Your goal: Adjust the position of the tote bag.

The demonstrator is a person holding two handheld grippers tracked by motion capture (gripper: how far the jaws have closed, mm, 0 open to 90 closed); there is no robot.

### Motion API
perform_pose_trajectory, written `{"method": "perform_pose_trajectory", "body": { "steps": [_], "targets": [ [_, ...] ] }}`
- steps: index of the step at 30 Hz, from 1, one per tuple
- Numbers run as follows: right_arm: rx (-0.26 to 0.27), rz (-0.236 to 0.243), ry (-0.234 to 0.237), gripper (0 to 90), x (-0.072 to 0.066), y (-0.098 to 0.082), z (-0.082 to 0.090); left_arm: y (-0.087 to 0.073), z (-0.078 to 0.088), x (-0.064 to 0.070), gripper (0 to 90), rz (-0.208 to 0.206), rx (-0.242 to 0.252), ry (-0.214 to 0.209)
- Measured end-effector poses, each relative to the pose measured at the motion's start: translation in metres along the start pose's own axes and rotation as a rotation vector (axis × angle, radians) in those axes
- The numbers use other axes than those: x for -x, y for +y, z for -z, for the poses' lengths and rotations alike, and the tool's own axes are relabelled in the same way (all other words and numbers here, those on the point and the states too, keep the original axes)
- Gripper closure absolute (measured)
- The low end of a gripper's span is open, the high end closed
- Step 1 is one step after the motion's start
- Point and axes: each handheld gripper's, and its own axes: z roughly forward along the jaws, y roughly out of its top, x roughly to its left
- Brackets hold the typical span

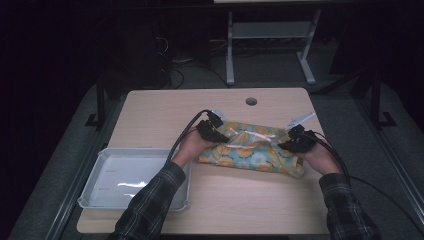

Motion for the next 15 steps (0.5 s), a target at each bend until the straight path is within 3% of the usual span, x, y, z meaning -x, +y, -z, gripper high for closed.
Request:
{"method": "perform_pose_trajectory", "body": {
  "steps": [4, 8, 15],
  "targets": [
    [-0.018, 0.017, 0.038, 88.8, -0.011, -0.007, 0.006, -0.005, 0.005, 0.012, 89.8, -0.043, -0.03, -0.025],
    [-0.022, 0.032, 0.061, 88.8, -0.023, -0.012, 0.012, -0.01, 0.009, 0.02, 89.8, -0.056, -0.047, -0.043],
    [-0.024, 0.075, 0.114, 88.8, -0.054, -0.033, 0.028, -0.022, 0.021, 0.039, 89.8, -0.097, -0.074, -0.082]
  ]
}}
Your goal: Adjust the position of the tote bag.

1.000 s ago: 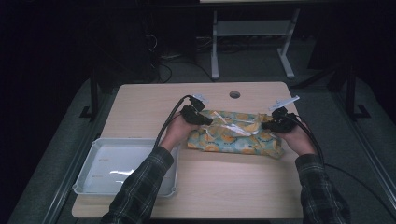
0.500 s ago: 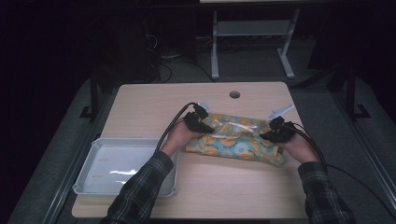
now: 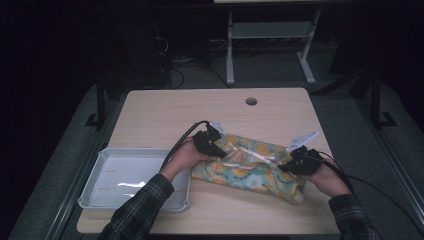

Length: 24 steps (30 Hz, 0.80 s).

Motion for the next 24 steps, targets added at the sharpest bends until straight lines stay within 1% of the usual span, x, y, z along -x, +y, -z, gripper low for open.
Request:
{"method": "perform_pose_trajectory", "body": {
  "steps": [2, 3, 4, 5, 6, 7, 8, 9, 10, 11, 12, 14, 15, 16, 17, 18, 19, 20, 22, 23, 24],
  "targets": [
    [0.001, 0.003, 0.008, 88.8, -0.006, -0.005, 0.002, -0.002, 0.002, 0.005, 89.8, -0.003, -0.008, -0.022],
    [0.005, 0.003, 0.015, 88.8, -0.009, -0.007, 0.002, -0.005, 0.002, 0.009, 89.7, -0.015, -0.017, -0.028],
    [0.005, 0.003, 0.015, 88.8, -0.009, -0.007, 0.002, -0.005, 0.002, 0.009, 89.7, -0.015, -0.017, -0.028],
    [0.003, -0.001, 0.022, 88.7, -0.011, -0.009, 0.003, -0.006, 0.002, 0.009, 89.7, -0.006, -0.012, -0.039],
    [0.005, 0.006, 0.026, 88.4, -0.011, -0.011, 0.003, -0.007, 0.003, 0.01, 89.6, -0.004, -0.009, -0.043],
    [0.014, -0.002, 0.028, 88.4, -0.012, -0.011, 0.005, -0.008, 0.004, 0.01, 89.4, 0.007, 0.008, -0.046],
    [0.014, -0.005, 0.024, 88.3, -0.011, -0.01, 0.006, -0.008, 0.004, 0.01, 89.4, 0.007, 0.008, -0.046],
    [0.022, -0.007, 0.017, 88.2, -0.009, -0.009, 0.007, -0.008, 0.006, 0.007, 89.4, 0.023, 0.031, -0.044],
    [0.03, -0.013, 0.019, 88.1, -0.007, -0.009, 0.008, -0.008, 0.007, 0.006, 89.3, 0.038, 0.043, -0.047],
    [0.03, -0.013, 0.019, 88.1, -0.007, -0.009, 0.008, -0.008, 0.007, 0.006, 89.3, 0.038, 0.043, -0.047],
    [0.036, -0.028, 0.01, 88.1, -0.003, -0.008, 0.009, -0.007, 0.009, 0.002, 89.2, 0.053, 0.057, -0.045],
    [0.046, -0.03, 0.007, 88.0, 0.001, -0.007, 0.009, -0.006, 0.009, 0.0, 89.2, 0.057, 0.059, -0.045],
    [0.048, -0.041, 0.004, 88.0, 0.003, -0.006, 0.009, -0.004, 0.009, -0.004, 89.1, 0.076, 0.062, -0.037],
    [0.048, -0.041, 0.004, 88.0, 0.003, -0.006, 0.009, -0.004, 0.009, -0.004, 89.0, 0.076, 0.062, -0.037],
    [0.047, -0.047, 0.005, 87.9, 0.005, -0.005, 0.008, -0.003, 0.008, -0.005, 89.0, 0.088, 0.058, -0.034],
    [0.041, -0.052, -0.004, 87.7, 0.01, -0.004, 0.006, -0.002, 0.004, -0.011, 88.8, 0.1, 0.044, -0.018],
    [0.034, -0.066, -0.005, 87.6, 0.013, -0.004, 0.005, -0.002, 0.001, -0.013, 88.7, 0.114, 0.04, -0.016],
    [0.028, -0.07, -0.009, 87.6, 0.015, -0.004, 0.003, -0.002, 0.001, -0.013, 88.8, 0.114, 0.04, -0.016],
    [0.021, -0.074, -0.012, 87.3, 0.017, -0.005, 0.001, -0.002, -0.004, -0.018, 88.8, 0.133, 0.027, -0.011],
    [0.01, -0.09, -0.008, 86.9, 0.021, -0.006, -0.003, -0.002, -0.009, -0.022, 88.8, 0.153, 0.027, -0.018],
    [0.01, -0.09, -0.008, 86.9, 0.021, -0.006, -0.003, -0.002, -0.009, -0.022, 88.5, 0.153, 0.027, -0.018]
  ]
}}
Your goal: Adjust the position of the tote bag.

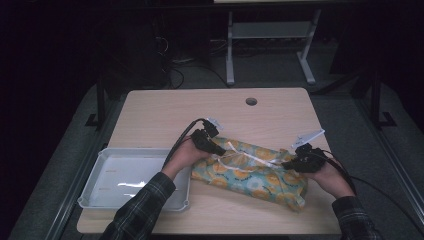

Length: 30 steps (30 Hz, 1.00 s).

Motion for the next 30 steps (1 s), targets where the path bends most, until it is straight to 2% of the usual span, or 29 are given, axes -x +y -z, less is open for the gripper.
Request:
{"method": "perform_pose_trajectory", "body": {
  "steps": [3, 6, 9, 10, 11, 13, 14, 15, 17, 18, 19, 21, 22, 26, 30],
  "targets": [
    [-0.031, -0.012, -0.004, 86.2, 0.005, -0.004, -0.007, -0.001, -0.008, -0.003, 86.7, -0.002, -0.041, 0.025],
    [-0.05, -0.003, -0.012, 84.5, 0.006, -0.006, -0.01, -0.001, -0.011, -0.001, 82.7, 0.0, -0.053, 0.039],
    [-0.039, -0.013, -0.021, 79.8, 0.005, -0.006, -0.007, 0.001, -0.004, -0.001, 67.2, 0.004, -0.026, 0.062],
    [-0.012, -0.016, -0.015, 72.3, 0.005, -0.007, 0.001, 0.002, 0.001, -0.001, 61.4, 0.007, -0.011, 0.063],
    [-0.012, -0.016, -0.015, 72.3, 0.005, -0.007, 0.001, 0.002, 0.006, -0.001, 61.4, 0.014, 0.009, 0.062],
    [0.009, -0.03, -0.022, 64.1, 0.004, -0.009, 0.012, 0.003, 0.017, -0.001, 56.9, 0.021, 0.052, 0.056],
    [0.027, -0.036, -0.019, 61.0, 0.003, -0.009, 0.018, 0.003, 0.022, -0.001, 53.8, 0.025, 0.071, 0.045],
    [0.066, -0.042, -0.023, 53.7, 0.002, -0.01, 0.032, 0.003, 0.026, 0.0, 50.3, 0.026, 0.084, 0.038],
    [0.087, -0.046, -0.022, 50.6, 0.001, -0.01, 0.038, 0.003, 0.035, 0.002, 49.2, 0.015, 0.103, 0.056],
    [0.099, -0.049, -0.013, 49.0, 0.0, -0.009, 0.044, 0.003, 0.038, 0.004, 49.2, 0.021, 0.123, 0.046],
    [0.123, -0.035, -0.033, 44.4, -0.002, -0.008, 0.054, 0.003, 0.042, 0.006, 49.4, 0.016, 0.133, 0.04],
    [0.135, -0.033, -0.037, 43.8, -0.003, -0.007, 0.058, 0.002, 0.049, 0.011, 49.6, 0.012, 0.147, 0.042],
    [0.158, -0.022, -0.043, 42.9, -0.007, -0.006, 0.066, 0.002, 0.052, 0.014, 51.7, 0.006, 0.154, 0.037],
    [0.188, 0.001, -0.019, 43.3, -0.014, -0.002, 0.069, -0.001, 0.061, 0.027, 53.8, -0.031, 0.162, 0.015],
    [0.194, 0.05, 0.011, 45.8, -0.026, 0.008, 0.061, -0.004, 0.063, 0.043, 53.2, -0.078, 0.17, -0.008]
  ]
}}
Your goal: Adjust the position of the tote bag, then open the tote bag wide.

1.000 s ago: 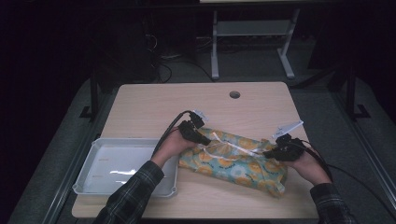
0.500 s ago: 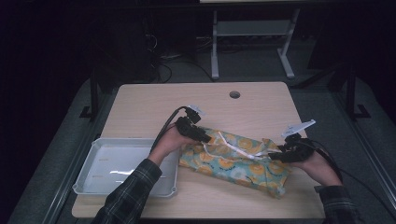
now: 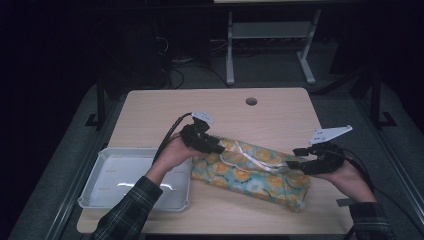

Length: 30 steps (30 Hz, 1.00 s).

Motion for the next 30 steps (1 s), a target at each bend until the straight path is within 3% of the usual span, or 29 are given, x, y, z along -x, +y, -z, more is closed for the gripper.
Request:
{"method": "perform_pose_trajectory", "body": {
  "steps": [5, 10, 13, 17, 23, 30],
  "targets": [
    [-0.02, 0.05, 0.023, 49.8, -0.008, 0.012, -0.018, 0.002, -0.005, 0.013, 50.0, -0.034, -0.001, -0.021],
    [-0.026, 0.068, 0.048, 52.5, -0.008, 0.02, -0.032, 0.004, -0.012, 0.019, 48.1, -0.055, -0.008, -0.028],
    [-0.055, 0.077, 0.059, 55.1, -0.009, 0.022, -0.041, 0.006, -0.017, 0.02, 47.1, -0.059, -0.011, -0.025],
    [-0.086, 0.089, 0.085, 68.3, -0.009, 0.021, -0.049, 0.007, -0.023, 0.023, 46.5, -0.071, -0.006, -0.024],
    [-0.096, 0.084, 0.098, 88.9, -0.006, 0.02, -0.053, 0.006, -0.034, 0.024, 46.5, -0.08, -0.015, -0.022],
    [-0.087, 0.091, 0.105, 89.5, -0.006, 0.021, -0.052, 0.011, -0.046, 0.022, 50.3, -0.096, -0.021, -0.007]
  ]
}}
